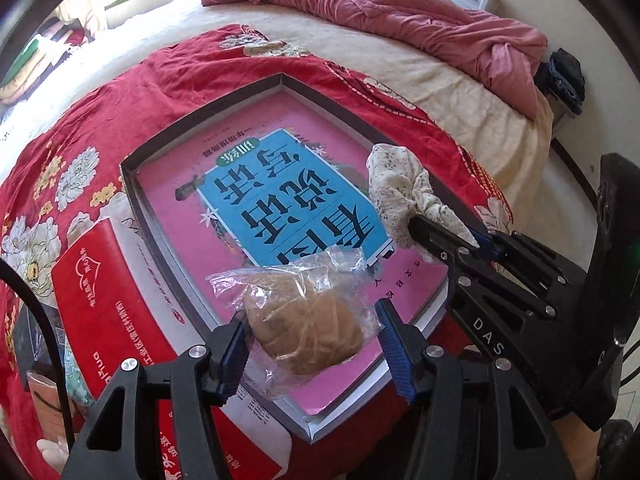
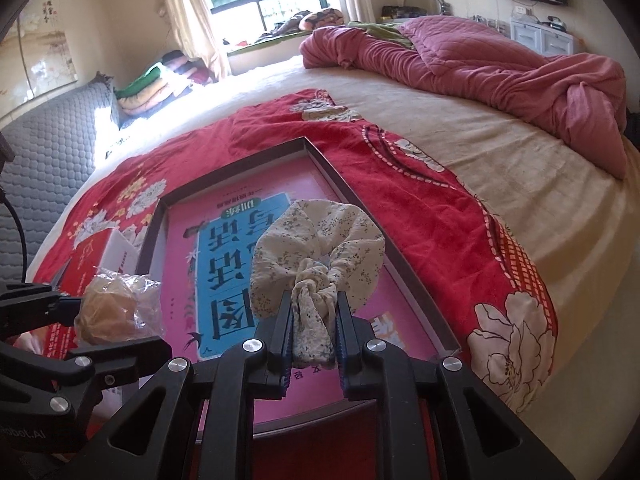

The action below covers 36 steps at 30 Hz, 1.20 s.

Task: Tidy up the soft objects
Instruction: 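Carry the scrunchie in the right tool and bread bag in the left tool over the pink tray, then open the right tool dropping the scrunchie while the left tool releases the bread bag onto the tray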

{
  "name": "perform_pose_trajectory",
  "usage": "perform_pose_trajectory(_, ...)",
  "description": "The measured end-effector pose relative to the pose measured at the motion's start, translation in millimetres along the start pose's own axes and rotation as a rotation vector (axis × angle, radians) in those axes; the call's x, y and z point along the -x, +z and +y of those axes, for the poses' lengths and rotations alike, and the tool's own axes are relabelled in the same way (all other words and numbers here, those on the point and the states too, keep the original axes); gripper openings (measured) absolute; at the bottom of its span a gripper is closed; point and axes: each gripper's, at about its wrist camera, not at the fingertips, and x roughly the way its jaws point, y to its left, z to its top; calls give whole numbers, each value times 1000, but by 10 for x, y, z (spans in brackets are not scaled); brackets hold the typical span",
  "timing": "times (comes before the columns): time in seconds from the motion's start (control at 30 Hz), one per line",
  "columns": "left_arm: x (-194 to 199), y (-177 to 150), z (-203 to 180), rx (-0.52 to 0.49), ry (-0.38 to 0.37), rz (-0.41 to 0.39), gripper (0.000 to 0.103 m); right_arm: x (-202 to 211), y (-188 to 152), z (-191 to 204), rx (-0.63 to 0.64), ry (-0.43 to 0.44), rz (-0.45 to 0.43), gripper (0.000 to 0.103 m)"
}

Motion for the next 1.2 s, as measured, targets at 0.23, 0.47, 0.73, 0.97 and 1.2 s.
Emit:
perform_pose_trajectory(0.23,-186,16,-31,-13,8,48,60,-132,-38,-79,-21,1,54,31)
perform_pose_trajectory(0.47,-231,21,-94,-38,14,58,61,-61,-11,-170,-76,12,21,40)
perform_pose_trajectory(0.73,-223,13,-96,-39,2,48,63,147,54,-268,-128,-9,-77,45)
perform_pose_trajectory(0.97,-167,5,-59,-15,-54,35,69,268,80,-311,-143,-22,-127,54)
perform_pose_trajectory(1.2,-138,-16,-28,-3,-43,33,79,319,89,-310,-144,-35,-151,55)
